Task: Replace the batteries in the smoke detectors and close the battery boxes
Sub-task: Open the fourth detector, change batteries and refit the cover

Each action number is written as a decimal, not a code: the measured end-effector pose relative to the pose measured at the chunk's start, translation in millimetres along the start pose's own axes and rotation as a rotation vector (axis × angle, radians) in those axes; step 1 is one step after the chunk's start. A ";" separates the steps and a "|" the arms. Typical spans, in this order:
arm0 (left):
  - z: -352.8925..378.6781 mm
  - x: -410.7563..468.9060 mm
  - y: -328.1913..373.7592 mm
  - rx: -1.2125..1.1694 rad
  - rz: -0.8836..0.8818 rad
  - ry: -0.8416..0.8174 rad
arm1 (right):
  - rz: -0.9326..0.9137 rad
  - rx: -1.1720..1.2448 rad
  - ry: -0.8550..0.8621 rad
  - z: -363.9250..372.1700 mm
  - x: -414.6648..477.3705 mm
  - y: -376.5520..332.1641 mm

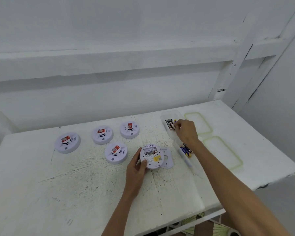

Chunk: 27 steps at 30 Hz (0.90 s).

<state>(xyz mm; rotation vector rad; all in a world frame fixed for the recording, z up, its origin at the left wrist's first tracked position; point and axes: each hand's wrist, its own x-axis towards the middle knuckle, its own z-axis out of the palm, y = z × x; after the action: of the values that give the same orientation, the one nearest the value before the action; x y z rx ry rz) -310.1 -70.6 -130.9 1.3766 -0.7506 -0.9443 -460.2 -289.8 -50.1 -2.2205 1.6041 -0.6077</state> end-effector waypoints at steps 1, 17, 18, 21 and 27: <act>0.2 0.0 0.5 0.003 0.005 -0.004 | 0.013 -0.016 -0.031 0.3 5.5 3.5; 1.8 3.2 -5.5 -0.025 -0.001 0.012 | 0.048 -0.276 -0.259 37.0 64.5 12.3; 2.2 2.9 -5.6 -0.025 -0.003 0.015 | 0.038 -0.286 -0.259 38.0 65.7 12.9; 2.5 3.1 -5.5 -0.022 -0.012 0.018 | -0.018 -0.313 -0.271 41.2 68.9 15.0; 2.4 2.6 -3.1 -0.033 -0.008 0.021 | -0.044 -0.281 -0.271 44.9 67.7 18.1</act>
<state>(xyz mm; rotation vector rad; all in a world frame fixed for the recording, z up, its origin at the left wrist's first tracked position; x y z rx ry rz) -311.3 -73.8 -134.1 1.3598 -0.7115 -0.9432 -432.9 -358.9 -87.7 -2.4157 1.5816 -0.0850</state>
